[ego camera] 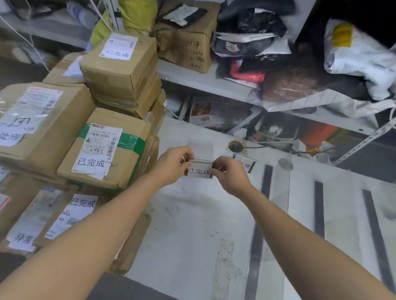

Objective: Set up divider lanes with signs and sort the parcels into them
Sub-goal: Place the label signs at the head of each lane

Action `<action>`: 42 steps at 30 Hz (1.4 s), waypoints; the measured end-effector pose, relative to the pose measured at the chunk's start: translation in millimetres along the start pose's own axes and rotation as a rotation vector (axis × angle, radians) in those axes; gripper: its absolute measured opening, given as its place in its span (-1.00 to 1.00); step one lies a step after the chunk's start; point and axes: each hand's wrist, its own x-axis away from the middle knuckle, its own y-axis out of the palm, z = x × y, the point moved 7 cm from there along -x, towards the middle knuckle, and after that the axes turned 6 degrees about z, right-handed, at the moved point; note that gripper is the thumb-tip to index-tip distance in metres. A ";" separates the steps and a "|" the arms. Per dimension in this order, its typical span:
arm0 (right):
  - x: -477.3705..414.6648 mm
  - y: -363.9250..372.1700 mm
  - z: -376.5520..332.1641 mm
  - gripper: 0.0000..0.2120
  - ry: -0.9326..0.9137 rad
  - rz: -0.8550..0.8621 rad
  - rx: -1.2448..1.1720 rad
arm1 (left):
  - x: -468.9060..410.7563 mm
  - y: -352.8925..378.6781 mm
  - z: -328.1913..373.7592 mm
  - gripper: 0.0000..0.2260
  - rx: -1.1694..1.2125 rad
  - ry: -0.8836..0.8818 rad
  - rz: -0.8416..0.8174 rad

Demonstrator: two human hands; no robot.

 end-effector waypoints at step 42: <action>224.8 -427.1 275.0 -0.83 0.135 0.375 -0.050 | 0.2 206.5 366.8 -0.82 -0.012 0.131 -0.185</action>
